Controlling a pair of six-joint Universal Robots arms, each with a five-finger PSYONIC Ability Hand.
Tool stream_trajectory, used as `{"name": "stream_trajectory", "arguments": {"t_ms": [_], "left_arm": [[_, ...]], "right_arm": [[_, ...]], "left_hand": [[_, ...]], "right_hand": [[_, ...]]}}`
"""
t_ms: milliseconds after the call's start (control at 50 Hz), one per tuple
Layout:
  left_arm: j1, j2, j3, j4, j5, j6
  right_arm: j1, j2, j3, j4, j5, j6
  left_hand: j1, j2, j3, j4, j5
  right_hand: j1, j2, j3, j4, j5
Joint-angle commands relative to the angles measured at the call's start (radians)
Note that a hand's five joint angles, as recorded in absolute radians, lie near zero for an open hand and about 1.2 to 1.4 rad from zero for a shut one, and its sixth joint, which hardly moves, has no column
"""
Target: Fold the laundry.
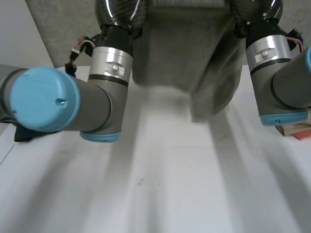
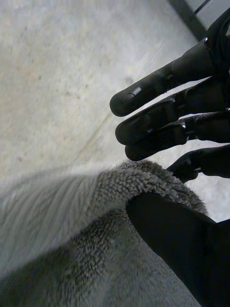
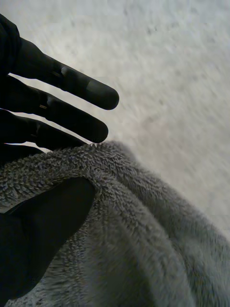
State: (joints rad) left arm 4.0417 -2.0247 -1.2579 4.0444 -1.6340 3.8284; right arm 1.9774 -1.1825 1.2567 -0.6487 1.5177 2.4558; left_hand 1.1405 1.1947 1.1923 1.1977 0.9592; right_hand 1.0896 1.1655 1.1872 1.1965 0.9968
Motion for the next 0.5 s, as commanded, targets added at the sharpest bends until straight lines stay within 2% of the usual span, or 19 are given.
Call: {"name": "stream_trajectory", "arguments": {"t_ms": [20, 100, 200, 380, 460, 480, 500], "left_arm": [[-0.006, 0.038, -0.172, -0.125, -0.004, -0.009], [-0.012, 0.037, -0.279, -0.244, -0.024, -0.009], [-0.032, 0.031, -0.423, -0.404, -0.107, -0.013], [-0.104, 0.049, -0.502, -0.613, -0.224, -0.02], [-0.125, 0.121, -0.5, -0.716, -0.241, -0.029], [-0.13, 0.148, -0.491, -0.751, -0.239, -0.036], [-0.132, 0.161, -0.486, -0.765, -0.239, -0.041]], "right_arm": [[0.011, -0.085, 0.173, 0.084, -0.021, 0.0], [0.017, -0.082, 0.26, 0.237, -0.024, -0.003], [0.014, -0.078, 0.378, 0.45, -0.027, -0.005], [0.004, -0.063, 0.5, 0.488, -0.033, -0.005], [0.001, -0.063, 0.523, 0.489, -0.033, -0.006], [0.001, -0.063, 0.529, 0.488, -0.033, -0.006], [0.001, -0.065, 0.532, 0.488, -0.033, -0.006]], "left_hand": [[0.256, 0.202, 0.204, 0.199, 0.262], [0.256, 0.202, 0.204, 0.199, 0.262], [0.256, 0.202, 0.204, 0.199, 0.262], [0.209, 0.155, 0.158, 0.152, 0.216], [-0.116, -0.17, -0.168, -0.173, -0.109], [-0.338, -0.392, -0.389, -0.395, -0.331], [-0.453, -0.507, -0.505, -0.51, -0.446]], "right_hand": [[0.307, 0.231, 0.209, 0.2, 0.225], [0.307, 0.231, 0.209, 0.2, 0.225], [0.307, 0.231, 0.209, 0.2, 0.225], [0.307, 0.231, 0.209, 0.2, 0.225], [0.307, 0.231, 0.209, 0.2, 0.225], [0.307, 0.231, 0.209, 0.2, 0.225], [0.307, 0.231, 0.209, 0.2, 0.225]]}}
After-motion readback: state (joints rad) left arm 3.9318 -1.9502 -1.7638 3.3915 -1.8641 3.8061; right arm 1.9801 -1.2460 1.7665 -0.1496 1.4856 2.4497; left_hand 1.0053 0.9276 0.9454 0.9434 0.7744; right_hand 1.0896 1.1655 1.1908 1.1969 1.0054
